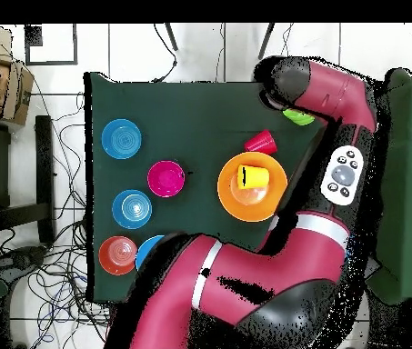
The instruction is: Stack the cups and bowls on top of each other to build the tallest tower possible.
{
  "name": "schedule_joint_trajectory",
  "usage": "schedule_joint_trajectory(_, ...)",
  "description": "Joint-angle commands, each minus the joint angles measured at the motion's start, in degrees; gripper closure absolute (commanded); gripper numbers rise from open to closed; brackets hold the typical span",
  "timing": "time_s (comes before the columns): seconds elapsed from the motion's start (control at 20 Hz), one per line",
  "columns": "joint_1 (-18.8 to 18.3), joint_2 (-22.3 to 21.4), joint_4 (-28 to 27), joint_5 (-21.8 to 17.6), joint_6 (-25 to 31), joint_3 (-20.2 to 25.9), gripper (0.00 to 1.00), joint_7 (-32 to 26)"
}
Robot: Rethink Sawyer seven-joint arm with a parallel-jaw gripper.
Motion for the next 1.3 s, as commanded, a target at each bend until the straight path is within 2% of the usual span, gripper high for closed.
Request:
schedule_joint_trajectory(0.05, 0.1, 4.4, 1.3, -2.8, -4.8, 6.2, 0.00, -1.1)
schedule_joint_trajectory(0.3, 0.0, 4.4, 0.6, -2.4, -3.9, 6.1, 0.00, -2.0)
schedule_joint_trajectory(0.6, -0.2, 3.0, 4.3, -2.4, -5.8, 7.3, 0.00, -3.3)
schedule_joint_trajectory(1.3, -0.6, 2.4, 5.5, -2.8, -7.1, 9.2, 0.00, -5.3)
